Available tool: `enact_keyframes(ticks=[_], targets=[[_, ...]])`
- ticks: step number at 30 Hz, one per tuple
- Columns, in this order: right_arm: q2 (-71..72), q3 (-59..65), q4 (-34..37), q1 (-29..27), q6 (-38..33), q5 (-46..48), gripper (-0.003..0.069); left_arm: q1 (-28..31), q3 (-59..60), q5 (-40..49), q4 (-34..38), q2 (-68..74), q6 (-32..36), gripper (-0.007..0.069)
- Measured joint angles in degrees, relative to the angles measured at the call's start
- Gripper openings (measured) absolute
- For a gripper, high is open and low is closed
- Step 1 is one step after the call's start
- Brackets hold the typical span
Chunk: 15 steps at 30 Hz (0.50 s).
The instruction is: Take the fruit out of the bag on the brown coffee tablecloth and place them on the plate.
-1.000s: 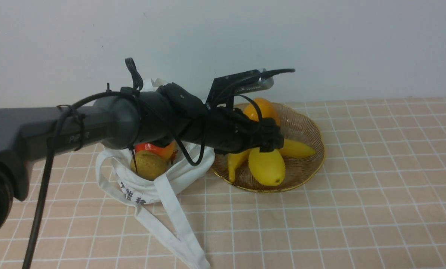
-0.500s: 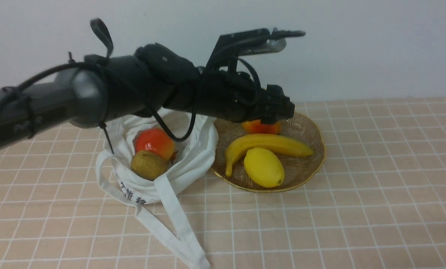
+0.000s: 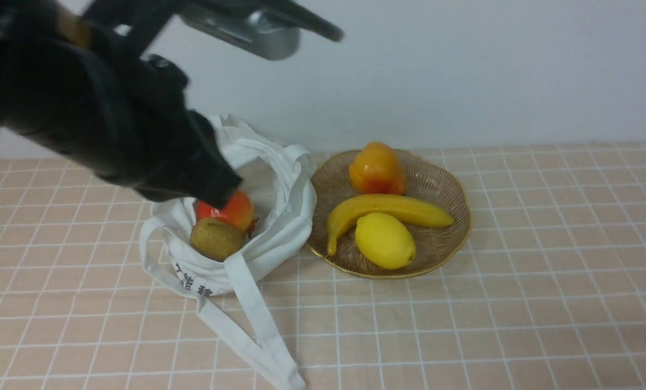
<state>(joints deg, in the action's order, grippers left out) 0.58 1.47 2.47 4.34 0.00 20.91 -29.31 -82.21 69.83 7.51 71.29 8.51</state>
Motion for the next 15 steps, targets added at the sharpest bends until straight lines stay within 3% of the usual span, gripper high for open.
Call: enact_keyframes(ticks=[5,8,11,15], targets=[[0.0,0.0,0.0,0.0,0.0,0.0,-0.0015,0.0,5.27,1.04,-3.37,-13.9,-4.52,-0.0008],[0.0,0.0,0.0,0.0,0.0,0.0,-0.0015,0.0,14.81,-1.83,-2.85,-26.03,-4.91,-0.0008],[0.0,0.0,0.0,0.0,0.0,0.0,-0.0015,0.0,27.55,-10.0,-1.56,-39.28,-4.95,-0.0008],[0.0,0.0,0.0,0.0,0.0,0.0,-0.0015,0.0,45.97,-27.21,-0.76,-54.44,-6.67,-0.0008]])
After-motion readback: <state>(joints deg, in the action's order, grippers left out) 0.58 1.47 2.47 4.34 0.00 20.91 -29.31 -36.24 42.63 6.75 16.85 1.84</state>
